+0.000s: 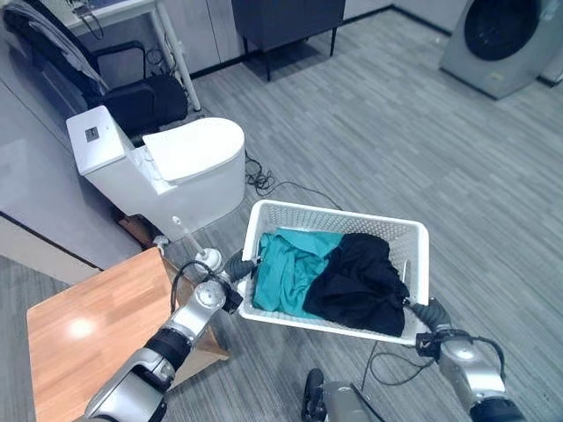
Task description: Grab the laundry basket,head to the washer,open it,put in the laundry and shut it.
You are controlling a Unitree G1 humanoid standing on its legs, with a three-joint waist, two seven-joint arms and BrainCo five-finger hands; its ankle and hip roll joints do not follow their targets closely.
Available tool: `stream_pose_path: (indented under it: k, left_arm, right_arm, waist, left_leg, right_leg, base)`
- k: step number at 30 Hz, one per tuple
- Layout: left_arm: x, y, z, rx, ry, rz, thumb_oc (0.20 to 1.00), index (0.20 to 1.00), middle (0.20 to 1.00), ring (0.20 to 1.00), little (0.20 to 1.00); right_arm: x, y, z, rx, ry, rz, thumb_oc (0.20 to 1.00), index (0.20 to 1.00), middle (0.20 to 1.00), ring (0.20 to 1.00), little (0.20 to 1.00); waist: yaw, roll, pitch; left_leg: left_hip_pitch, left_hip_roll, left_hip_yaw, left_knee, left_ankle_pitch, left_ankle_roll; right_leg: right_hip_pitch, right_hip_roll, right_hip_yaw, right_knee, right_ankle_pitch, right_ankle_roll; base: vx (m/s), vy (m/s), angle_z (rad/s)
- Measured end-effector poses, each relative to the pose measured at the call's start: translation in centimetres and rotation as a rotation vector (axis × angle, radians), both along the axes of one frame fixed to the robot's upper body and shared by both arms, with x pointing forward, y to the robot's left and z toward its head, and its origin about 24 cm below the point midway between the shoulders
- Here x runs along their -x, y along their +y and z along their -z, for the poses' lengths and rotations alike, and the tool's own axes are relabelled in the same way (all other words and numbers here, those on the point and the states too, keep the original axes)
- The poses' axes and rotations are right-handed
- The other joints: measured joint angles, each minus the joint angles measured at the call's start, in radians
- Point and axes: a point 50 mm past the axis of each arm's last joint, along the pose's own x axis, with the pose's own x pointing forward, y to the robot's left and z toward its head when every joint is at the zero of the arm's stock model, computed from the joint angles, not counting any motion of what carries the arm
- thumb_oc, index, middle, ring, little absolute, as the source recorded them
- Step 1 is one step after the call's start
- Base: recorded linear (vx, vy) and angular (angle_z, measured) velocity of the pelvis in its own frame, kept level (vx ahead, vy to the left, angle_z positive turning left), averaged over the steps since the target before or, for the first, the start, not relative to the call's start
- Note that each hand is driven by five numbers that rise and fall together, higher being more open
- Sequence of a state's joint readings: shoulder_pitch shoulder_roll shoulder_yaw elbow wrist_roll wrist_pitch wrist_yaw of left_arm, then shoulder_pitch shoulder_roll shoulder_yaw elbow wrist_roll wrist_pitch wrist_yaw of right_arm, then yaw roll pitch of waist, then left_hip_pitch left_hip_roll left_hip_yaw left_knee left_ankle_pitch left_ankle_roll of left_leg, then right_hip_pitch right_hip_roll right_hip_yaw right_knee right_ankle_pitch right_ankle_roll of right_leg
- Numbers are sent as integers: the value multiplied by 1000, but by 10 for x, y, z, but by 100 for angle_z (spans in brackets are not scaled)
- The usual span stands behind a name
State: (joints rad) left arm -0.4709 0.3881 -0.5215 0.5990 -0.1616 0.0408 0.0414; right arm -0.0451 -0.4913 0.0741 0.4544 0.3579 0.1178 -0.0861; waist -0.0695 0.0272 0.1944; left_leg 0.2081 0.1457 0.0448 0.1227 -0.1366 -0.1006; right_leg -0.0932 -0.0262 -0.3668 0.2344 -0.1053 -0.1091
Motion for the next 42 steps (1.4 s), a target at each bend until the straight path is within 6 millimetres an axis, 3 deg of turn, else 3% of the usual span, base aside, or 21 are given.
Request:
stream_pose_path:
  k: [2,5,6,9,11,13,14,16,19,20,22,23,24,25,26,28,31,35,38,39,42]
  left_arm:
    - [-1,4,-2,15,-10,-28,200,200,200,200,200]
    - [-4,22,-7,1,-22,-70,200,200,200,200,200]
    - [-4,25,-14,4,-46,-68,200,200,200,200,200]
    - [-7,26,-22,2,-77,-60,200,200,200,200,200]
    - [-9,14,-24,18,-77,-34,200,200,200,200,200]
    - [-7,14,-20,21,-64,-39,200,200,200,200,200]
    - [-6,17,-14,9,-37,-50,200,200,200,200,200]
    - [-3,18,-7,4,-12,-58,200,200,200,200,200]
    - [-1,19,-1,-10,10,-59,200,200,200,200,200]
    - [1,23,3,-30,30,-64,200,200,200,200,200]
    - [4,32,6,-53,50,-79,200,200,200,200,200]
    - [4,35,4,-55,43,-84,200,200,200,200,200]
    - [3,38,3,-55,37,-97,200,200,200,200,200]
    - [2,43,0,-53,30,-112,200,200,200,200,200]
    - [1,45,-2,-56,22,-112,200,200,200,200,200]
    - [0,51,-6,-55,8,-131,200,200,200,200,200]
    - [-2,51,-11,-54,-8,-124,200,200,200,200,200]
    - [-12,45,-24,-74,-45,-94,200,200,200,200,200]
    - [-18,40,-28,-85,-53,-78,200,200,200,200,200]
    - [-21,33,-28,-81,-51,-70,200,200,200,200,200]
    - [-21,27,-27,-95,-56,-44,200,200,200,200,200]
  right_arm:
    - [-9,2,-7,9,-24,-18,200,200,200,200,200]
    - [-24,17,-12,10,-43,-75,200,200,200,200,200]
    - [-28,19,-14,6,-52,-80,200,200,200,200,200]
    - [-31,22,-15,0,-62,-80,200,200,200,200,200]
    - [-20,13,-13,-4,-55,-42,200,200,200,200,200]
    - [-20,11,-13,-6,-57,-32,200,200,200,200,200]
    - [-19,13,-11,-9,-49,-35,200,200,200,200,200]
    - [-16,17,-2,-7,-12,-43,200,200,200,200,200]
    - [-10,21,9,-16,27,-38,200,200,200,200,200]
    - [-10,25,15,-20,56,-45,200,200,200,200,200]
    - [-12,32,18,-31,68,-63,200,200,200,200,200]
    - [-16,35,17,-36,59,-68,200,200,200,200,200]
    - [-19,38,16,-44,55,-71,200,200,200,200,200]
    - [-21,43,16,-56,51,-75,200,200,200,200,200]
    - [-20,46,18,-60,57,-83,200,200,200,200,200]
    - [-28,51,13,-61,35,-96,200,200,200,200,200]
    - [-33,50,8,-50,18,-98,200,200,200,200,200]
    - [-36,46,4,-46,3,-94,200,200,200,200,200]
    - [-36,40,-1,-31,-14,-91,200,200,200,200,200]
    - [-34,35,-2,-29,-19,-71,200,200,200,200,200]
    - [-31,29,-2,-22,-17,-51,200,200,200,200,200]
  waist:
    - [12,4,-2]
    - [60,-21,-4]
    - [76,-36,-6]
    - [88,-57,5]
    - [79,-97,20]
    - [103,-105,34]
    - [113,-94,41]
    - [129,-57,45]
    - [157,-13,35]
    - [172,8,29]
    - [218,-26,18]
    - [226,-33,17]
    - [232,-33,17]
    - [239,-30,18]
    - [236,-40,16]
    - [218,-63,16]
    - [214,-55,16]
    - [149,-36,14]
    - [104,-18,18]
    - [69,-7,19]
    - [42,-4,16]
  left_leg:
    - [-23,21,-2,55,112,11]
    - [-137,33,28,384,113,13]
    - [-196,43,60,542,141,9]
    - [-288,38,63,622,91,13]
    - [-441,-54,-22,623,45,58]
    - [-524,-113,-70,523,45,61]
    - [-541,-178,-142,323,58,53]
    - [-531,-227,-144,127,119,44]
    - [-529,-225,-107,119,151,39]
    - [-471,-203,-84,50,181,89]
    - [-417,-220,-26,12,195,100]
    - [-388,-234,-12,2,199,131]
    - [-365,-235,3,-6,191,154]
    - [-319,-226,18,-21,207,183]
    - [-292,-231,16,-33,202,184]
    - [-234,-247,17,-38,157,212]
    - [-193,-247,24,-39,123,224]
    - [-174,-248,-51,-59,125,233]
    - [-149,-248,-74,-57,90,217]
    - [-122,-249,-93,-58,80,221]
    - [-45,-255,-90,-57,29,214]
  right_leg:
    - [10,24,2,25,0,1]
    - [30,37,5,26,-2,-13]
    - [50,45,27,-2,-26,-57]
    - [114,56,56,-87,-26,-53]
    - [157,23,54,-140,-27,-45]
    - [168,19,61,-150,-16,-30]
    - [212,26,66,-197,-10,-10]
    - [266,46,74,-236,-24,12]
    - [312,80,112,-263,-47,20]
    - [330,101,157,-256,-73,56]
    - [326,57,236,-220,-102,101]
    - [313,30,246,-139,-130,139]
    - [277,17,247,-41,-152,167]
    - [193,-1,235,183,-185,263]
    - [173,-8,225,243,-188,276]
    - [60,-63,223,530,-135,374]
    - [16,-102,222,552,-127,336]
    - [-55,-74,283,254,-125,213]
    - [-118,-80,308,51,-17,211]
    - [-117,-107,283,-95,74,229]
    - [-121,-169,202,-197,189,229]
  base:
    - [146,-234,-31]
    - [108,-177,-103]
    - [45,-66,-92]
    - [68,-80,-45]
    - [123,-77,38]
    - [192,-17,1]
    - [251,-31,-38]
    - [216,-31,-32]
    - [282,28,-46]
    - [334,66,-64]
    - [354,72,-92]
    - [351,86,-70]
    - [203,70,-54]
    - [112,63,-34]
    - [115,59,-17]
    - [192,76,8]
    - [194,26,-2]
    - [234,-81,44]
    - [283,-165,26]
    - [251,-164,34]
    - [200,-146,9]
